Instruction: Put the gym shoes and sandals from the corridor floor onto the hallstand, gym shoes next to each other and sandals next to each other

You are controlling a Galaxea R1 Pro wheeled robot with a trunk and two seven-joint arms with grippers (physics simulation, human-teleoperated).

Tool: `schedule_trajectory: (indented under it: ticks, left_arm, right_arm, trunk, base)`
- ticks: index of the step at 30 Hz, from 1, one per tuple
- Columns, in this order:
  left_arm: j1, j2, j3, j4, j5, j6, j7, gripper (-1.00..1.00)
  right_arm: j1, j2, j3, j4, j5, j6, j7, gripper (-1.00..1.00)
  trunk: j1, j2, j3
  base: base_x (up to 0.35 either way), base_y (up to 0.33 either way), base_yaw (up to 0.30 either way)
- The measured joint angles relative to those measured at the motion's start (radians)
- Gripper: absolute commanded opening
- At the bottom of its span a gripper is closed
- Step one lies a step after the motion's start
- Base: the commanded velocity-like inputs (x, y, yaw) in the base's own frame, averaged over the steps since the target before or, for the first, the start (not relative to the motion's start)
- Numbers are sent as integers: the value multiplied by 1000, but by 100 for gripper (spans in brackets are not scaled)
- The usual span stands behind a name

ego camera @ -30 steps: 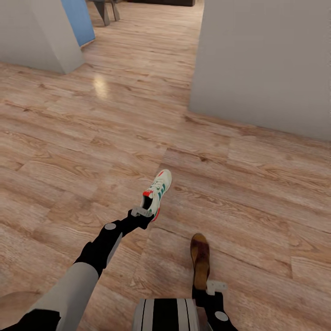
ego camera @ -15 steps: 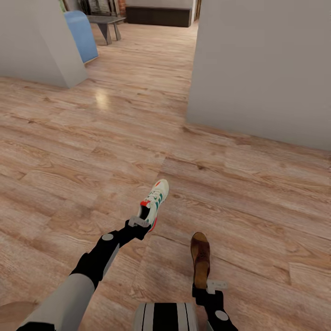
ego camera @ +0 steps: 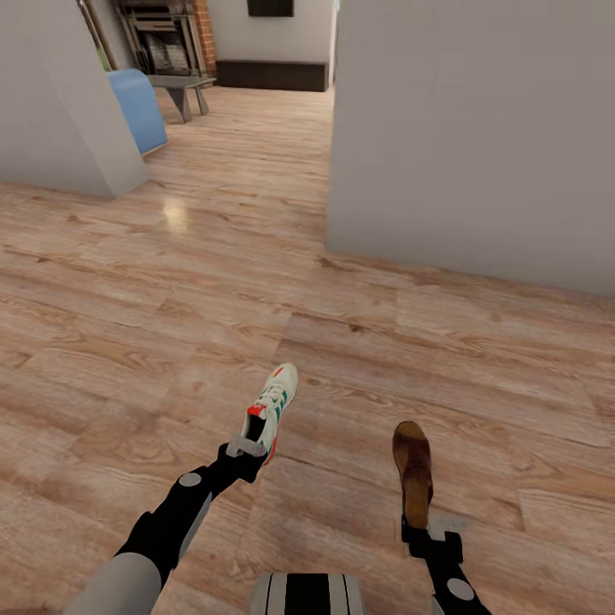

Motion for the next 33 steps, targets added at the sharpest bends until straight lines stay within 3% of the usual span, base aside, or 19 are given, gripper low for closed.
schedule_trajectory:
  ticks: [6,9,13,15,18,20,21,22,27,33]
  left_arm:
    - [44,14,4,0,6,-34,43,-100]
    - [81,16,30,-2,8,-90,69,-100]
    - [127,15,74,-1,9,-151,95,-100]
    - [155,16,100,-2,10,-184,103,-100]
    - [212,9,178,0,18,-269,110,-100]
    - [245,8,201,17,18,-301,138,-100]
    - [265,8,209,48,17,-320,184,-100]
    - [285,8,211,112,14,-381,241,-100]
    - [296,7,210,267,13,-529,348,-100]
    - [298,8,210,306,12,-562,375,-100]
  right_arm:
    - [1,-57,6,5,3,-3,2,-100]
    - [2,-95,5,9,1,-5,3,-100]
    - [4,-117,7,31,-1,-20,3,-100]
    - [5,-122,8,61,-1,-43,2,-100]
    - [5,-124,10,170,-1,-142,0,-100]
    - [5,-123,11,241,1,-228,1,-100]
    - [5,-121,12,274,1,-274,1,-100]
    - [5,-117,13,292,2,-296,2,-100]
    - [5,-107,13,334,2,-310,2,-100]
    - [6,-70,15,344,5,-312,3,-100]
  trunk:
    - [-3,1,32]
    - [-4,2,48]
    - [-6,3,70]
    - [-7,4,80]
    - [-8,4,96]
    - [-9,5,107]
    - [-9,5,112]
    - [-10,5,118]
    - [-12,6,144]
    - [-15,8,174]
  base:
    - [0,0,-175]
    - [0,0,-177]
    - [0,0,-178]
    - [0,0,-179]
    - [0,0,-179]
    - [0,0,-181]
    - [0,0,-189]
    - [0,0,-190]
    - [0,0,-204]
    - [0,0,-226]
